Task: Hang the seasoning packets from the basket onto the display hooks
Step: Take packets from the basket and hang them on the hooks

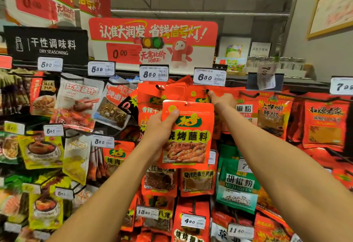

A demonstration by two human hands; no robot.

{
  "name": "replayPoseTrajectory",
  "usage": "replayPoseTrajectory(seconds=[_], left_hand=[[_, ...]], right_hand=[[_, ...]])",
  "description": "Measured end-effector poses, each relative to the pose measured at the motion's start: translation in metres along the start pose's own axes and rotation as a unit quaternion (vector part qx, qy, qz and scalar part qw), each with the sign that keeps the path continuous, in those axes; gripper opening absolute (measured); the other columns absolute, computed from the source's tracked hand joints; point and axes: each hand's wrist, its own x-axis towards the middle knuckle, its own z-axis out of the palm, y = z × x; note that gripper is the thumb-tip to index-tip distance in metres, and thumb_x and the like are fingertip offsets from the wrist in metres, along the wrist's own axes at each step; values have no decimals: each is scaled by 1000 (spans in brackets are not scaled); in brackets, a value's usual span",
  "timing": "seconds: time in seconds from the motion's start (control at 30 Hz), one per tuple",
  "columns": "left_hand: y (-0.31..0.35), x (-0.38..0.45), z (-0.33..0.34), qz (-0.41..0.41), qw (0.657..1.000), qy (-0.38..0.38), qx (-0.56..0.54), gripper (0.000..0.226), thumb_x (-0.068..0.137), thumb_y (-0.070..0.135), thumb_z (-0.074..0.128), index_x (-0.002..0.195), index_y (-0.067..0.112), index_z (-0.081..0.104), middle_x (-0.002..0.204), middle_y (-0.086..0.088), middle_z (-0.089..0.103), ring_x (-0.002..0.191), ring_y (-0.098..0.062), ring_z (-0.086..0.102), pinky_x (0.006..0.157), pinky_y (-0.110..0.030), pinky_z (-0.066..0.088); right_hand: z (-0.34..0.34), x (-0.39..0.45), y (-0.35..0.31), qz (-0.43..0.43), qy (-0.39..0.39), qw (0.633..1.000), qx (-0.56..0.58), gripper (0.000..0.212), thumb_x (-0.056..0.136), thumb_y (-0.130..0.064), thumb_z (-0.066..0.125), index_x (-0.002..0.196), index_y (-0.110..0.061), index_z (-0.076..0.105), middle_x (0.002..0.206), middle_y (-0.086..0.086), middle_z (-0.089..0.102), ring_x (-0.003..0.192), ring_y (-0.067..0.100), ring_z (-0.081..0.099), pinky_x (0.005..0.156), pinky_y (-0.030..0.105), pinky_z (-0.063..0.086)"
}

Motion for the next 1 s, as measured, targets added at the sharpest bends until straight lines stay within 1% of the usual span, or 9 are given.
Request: replayPoseTrajectory(seconds=[0.1,0.2,0.3,0.37,0.47,0.57,0.73,0.87,1.0], left_hand=[[-1,14,13,-7,1000,9,0,19,96,22,67,80,22,78,86,4,79,79,-13,73,80,-36,55],[1,28,29,-10,1000,5,-19,18,93,22,69,77,18,76,84,1,78,77,-17,71,79,-38,55],[5,40,45,-26,998,-2,-56,20,94,34,69,91,15,74,94,-9,79,86,-27,75,80,-42,61],[9,47,54,-38,996,-7,-80,22,94,35,69,99,14,73,97,-13,79,89,-31,76,80,-47,62],[12,58,65,-40,997,-3,-68,17,94,30,68,100,15,72,93,-14,79,84,-31,77,79,-51,62],[12,65,70,-43,998,16,-52,15,93,30,70,90,16,72,84,-11,78,70,-26,75,75,-48,62],[16,66,69,-56,997,39,-42,17,89,33,74,85,16,74,85,-12,79,78,-30,76,80,-51,62],[21,65,65,-60,996,57,-23,24,89,35,75,82,13,71,90,-12,77,87,-34,74,80,-48,59],[17,61,57,-45,993,75,77,26,94,42,67,87,17,61,83,-6,59,75,-21,55,68,-35,42]], right_hand=[[-6,-2,6,-1,8,1000,18,67,91,-57,62,132,-4,57,134,18,61,122,37,57,94,38,44],[-24,-17,17,-27,9,984,175,35,94,-44,63,115,-17,62,109,4,68,91,22,61,76,32,45],[-50,-42,28,-23,-194,865,462,30,99,-31,52,77,-22,70,64,-7,59,57,9,53,53,22,44],[-61,-52,32,-54,-276,828,486,40,100,-34,49,73,-22,76,68,-4,69,65,12,66,61,24,54],[-57,-56,27,-109,-258,888,364,35,92,-45,66,109,-16,75,104,14,77,95,32,75,81,47,62],[-50,-51,21,-106,-158,934,303,31,84,-42,80,99,-16,72,90,9,79,80,27,78,67,38,60],[-45,-48,15,-91,-159,934,306,26,72,-38,84,81,-16,73,81,11,78,71,28,77,59,37,60],[-32,-42,12,-82,-118,952,269,20,77,-34,78,79,-16,70,83,14,77,72,28,75,68,49,61],[-19,-26,22,-35,-58,977,204,29,83,-46,75,93,-19,70,86,2,75,74,19,73,62,31,59]])
